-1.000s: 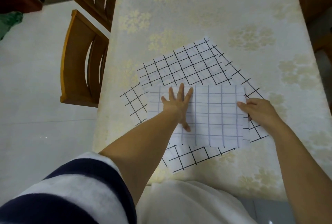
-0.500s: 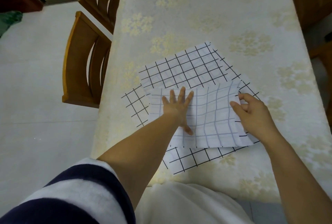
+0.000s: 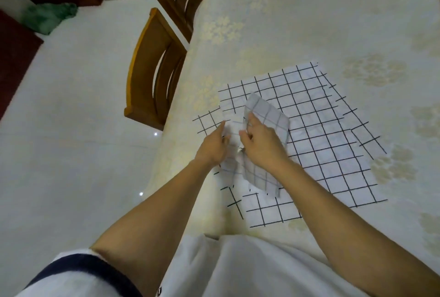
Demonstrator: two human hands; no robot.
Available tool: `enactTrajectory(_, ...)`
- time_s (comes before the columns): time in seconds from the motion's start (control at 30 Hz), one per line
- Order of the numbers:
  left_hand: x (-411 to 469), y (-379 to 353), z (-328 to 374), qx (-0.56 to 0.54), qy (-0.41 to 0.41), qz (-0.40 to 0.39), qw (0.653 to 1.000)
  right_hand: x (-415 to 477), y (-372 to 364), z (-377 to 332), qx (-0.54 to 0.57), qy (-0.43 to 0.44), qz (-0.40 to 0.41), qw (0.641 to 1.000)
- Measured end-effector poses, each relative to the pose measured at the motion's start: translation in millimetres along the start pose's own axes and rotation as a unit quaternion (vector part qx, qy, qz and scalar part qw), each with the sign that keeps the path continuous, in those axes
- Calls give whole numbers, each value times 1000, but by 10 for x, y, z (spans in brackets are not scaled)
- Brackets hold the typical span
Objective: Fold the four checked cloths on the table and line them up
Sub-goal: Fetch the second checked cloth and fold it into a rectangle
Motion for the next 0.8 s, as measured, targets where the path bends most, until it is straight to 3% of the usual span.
enactTrajectory(0.1,-112,61,-127,-29,24,19,999,51,-411,12,38,-22,-93,995)
enactTrajectory(0.2,-199,55,-171,-9,11,3,1000,-37,-357,181,12,24,-28,999)
enactTrajectory(0.3,-248,5,-140,18,1,-22,1000,-118,-357,541,-143,58,18,988)
enactTrajectory(0.4,-295,-30,-131,22,9,-6,1000,-125,-526,923,-315,38,-25,948)
enactTrajectory(0.47,-337,-67,-148,6,12,-2,1000,-143,-594,1058,-365,38,-51,929)
enactTrajectory(0.8,-337,-13,-40,9,-21,-1,1000,-280,-485,1423,-393,81,-42,915)
Point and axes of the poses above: each hand's wrist, its own x-axis towards the middle knuckle, its own y-axis out of the back of the hand, z = x × y, the point moved 8 cm from there along x, towards the middle knuckle, and after that the axes turned 14 degrees about -y, right-handed, at the moved point
